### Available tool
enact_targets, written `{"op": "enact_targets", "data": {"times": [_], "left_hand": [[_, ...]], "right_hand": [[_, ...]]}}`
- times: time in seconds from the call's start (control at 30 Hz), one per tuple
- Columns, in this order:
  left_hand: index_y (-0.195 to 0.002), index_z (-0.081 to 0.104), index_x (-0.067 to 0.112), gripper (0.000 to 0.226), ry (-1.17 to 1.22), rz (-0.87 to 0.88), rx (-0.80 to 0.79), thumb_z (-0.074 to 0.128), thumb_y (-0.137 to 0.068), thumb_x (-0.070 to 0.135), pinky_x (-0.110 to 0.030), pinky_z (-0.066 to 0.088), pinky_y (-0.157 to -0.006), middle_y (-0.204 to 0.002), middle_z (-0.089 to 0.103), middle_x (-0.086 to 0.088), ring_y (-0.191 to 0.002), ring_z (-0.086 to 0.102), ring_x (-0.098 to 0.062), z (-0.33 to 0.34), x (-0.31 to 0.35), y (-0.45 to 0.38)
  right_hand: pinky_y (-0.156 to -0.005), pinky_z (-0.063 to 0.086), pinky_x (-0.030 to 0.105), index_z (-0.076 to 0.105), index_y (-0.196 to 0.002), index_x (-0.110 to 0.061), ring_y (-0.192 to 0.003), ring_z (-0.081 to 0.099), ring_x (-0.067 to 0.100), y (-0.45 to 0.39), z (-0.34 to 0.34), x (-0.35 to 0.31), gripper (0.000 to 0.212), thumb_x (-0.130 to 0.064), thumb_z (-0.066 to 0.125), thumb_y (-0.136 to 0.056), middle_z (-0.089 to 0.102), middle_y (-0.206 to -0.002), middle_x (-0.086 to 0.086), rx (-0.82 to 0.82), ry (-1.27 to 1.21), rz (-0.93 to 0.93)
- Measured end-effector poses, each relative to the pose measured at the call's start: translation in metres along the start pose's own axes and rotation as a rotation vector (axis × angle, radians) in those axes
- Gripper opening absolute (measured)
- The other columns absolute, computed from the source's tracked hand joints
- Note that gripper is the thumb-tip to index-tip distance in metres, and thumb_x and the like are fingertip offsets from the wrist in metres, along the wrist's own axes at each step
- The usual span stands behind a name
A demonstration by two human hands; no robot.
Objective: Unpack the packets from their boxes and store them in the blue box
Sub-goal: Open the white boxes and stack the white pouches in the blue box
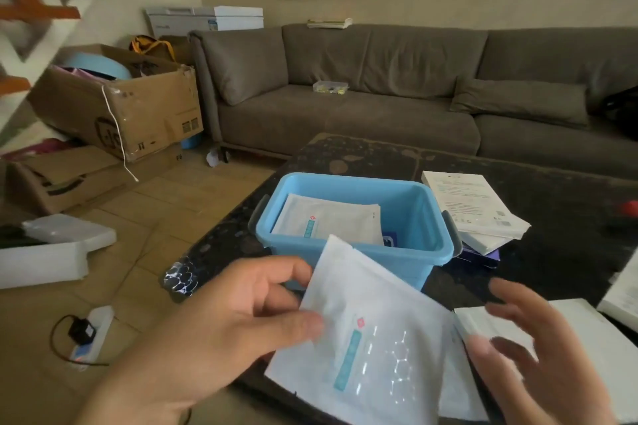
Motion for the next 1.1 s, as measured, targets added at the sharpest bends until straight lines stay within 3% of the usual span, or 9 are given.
{"op": "enact_targets", "data": {"times": [0.07, 0.13, 0.23, 0.37, 0.47, 0.6, 0.77, 0.93, 1.1], "left_hand": [[-0.095, 0.074, 0.017, 0.021, 0.064, 0.078, 0.037, 0.081, -0.076, 0.021, -0.024, 0.059, -0.066, -0.095, 0.077, -0.015, -0.089, 0.075, -0.025, -0.007, 0.018, 0.002], [-0.101, 0.073, 0.018, 0.034, 0.076, 0.118, 0.149, 0.085, -0.070, 0.027, -0.030, 0.061, -0.066, -0.097, 0.077, -0.012, -0.091, 0.075, -0.026, -0.013, 0.028, -0.005], [-0.106, 0.066, 0.028, 0.040, -0.044, 0.164, 0.501, 0.077, -0.068, 0.033, -0.037, 0.062, -0.068, -0.087, 0.078, 0.002, -0.083, 0.075, -0.014, -0.030, 0.032, -0.019], [-0.110, 0.061, 0.034, 0.031, -0.276, 0.250, 0.938, 0.074, -0.083, 0.025, -0.022, 0.056, -0.066, -0.083, 0.075, 0.011, -0.075, 0.071, -0.004, -0.068, 0.031, -0.021], [-0.116, 0.062, 0.032, 0.030, -0.378, 0.144, 0.919, 0.069, -0.089, 0.022, -0.017, 0.046, -0.073, -0.106, 0.068, 0.016, -0.094, 0.062, 0.002, -0.083, 0.016, -0.026], [-0.120, 0.060, 0.037, 0.032, -0.520, 0.039, 0.854, 0.066, -0.092, 0.023, -0.029, 0.049, -0.089, -0.124, 0.059, 0.019, -0.107, 0.055, -0.001, -0.083, 0.006, -0.030], [-0.125, 0.057, 0.038, 0.037, -0.620, 0.022, 0.772, 0.067, -0.090, 0.029, -0.024, 0.046, -0.087, -0.133, 0.055, 0.015, -0.113, 0.050, -0.002, -0.075, 0.003, -0.035], [-0.132, 0.053, 0.034, 0.045, -0.684, 0.014, 0.731, 0.068, -0.090, 0.031, -0.030, 0.052, -0.094, -0.138, 0.052, 0.012, -0.125, 0.050, -0.009, -0.065, 0.003, -0.037], [-0.131, 0.052, 0.034, 0.046, -0.686, 0.026, 0.713, 0.069, -0.089, 0.030, -0.029, 0.053, -0.093, -0.139, 0.053, 0.011, -0.125, 0.051, -0.010, -0.065, 0.001, -0.037]], "right_hand": [[-0.061, 0.060, 0.028, 0.065, -0.111, -0.039, -0.088, 0.073, 0.021, -0.013, 0.004, 0.004, 0.094, -0.067, 0.089, -0.024, 0.072, -0.107, 0.000, -0.094, -0.296, 0.239], [-0.061, 0.062, 0.042, 0.066, -0.116, -0.034, -0.089, 0.074, 0.033, -0.041, 0.016, -0.009, 0.102, -0.047, 0.098, -0.020, 0.075, -0.103, 0.011, -0.203, -0.462, 0.415], [-0.072, 0.061, 0.051, 0.062, -0.119, -0.038, -0.087, 0.074, 0.031, -0.085, 0.021, -0.031, 0.066, -0.024, 0.088, -0.060, 0.076, -0.097, 0.012, -0.235, -0.275, 0.349], [-0.068, 0.061, 0.042, 0.059, -0.124, -0.033, -0.085, 0.074, 0.019, -0.148, 0.028, -0.009, 0.049, -0.007, 0.070, -0.083, 0.075, -0.100, 0.002, -0.174, -0.057, 0.351], [-0.061, 0.060, 0.035, 0.059, -0.125, -0.024, -0.083, 0.072, 0.021, -0.176, 0.050, 0.020, 0.044, 0.000, 0.064, -0.088, 0.073, -0.101, 0.006, -0.271, -0.079, 0.490], [-0.067, 0.061, 0.040, 0.060, -0.119, -0.022, -0.095, 0.067, 0.028, -0.188, 0.079, 0.054, 0.035, -0.002, 0.063, -0.090, 0.067, -0.111, 0.011, -0.397, -0.032, 0.642], [-0.076, 0.061, 0.041, 0.060, -0.120, -0.020, -0.090, 0.069, 0.026, -0.182, 0.096, 0.069, 0.035, -0.009, 0.069, -0.088, 0.068, -0.108, 0.011, -0.436, 0.000, 0.688], [-0.044, 0.048, 0.017, 0.042, -0.132, -0.030, -0.048, 0.063, 0.007, -0.179, 0.099, 0.059, 0.054, -0.037, 0.071, -0.086, 0.060, -0.093, -0.002, -0.525, 0.519, 0.479], [-0.042, 0.044, 0.017, 0.020, -0.147, -0.030, -0.052, 0.061, 0.008, -0.179, 0.102, 0.051, 0.080, -0.063, 0.058, -0.085, 0.055, -0.087, -0.007, -0.651, 0.911, 0.327]]}}
Point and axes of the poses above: each hand's wrist, its own y-axis away from the middle knuckle, its own z-axis out of the palm, x = y × z, the point moved 7 cm from there along -y, towards the middle knuckle
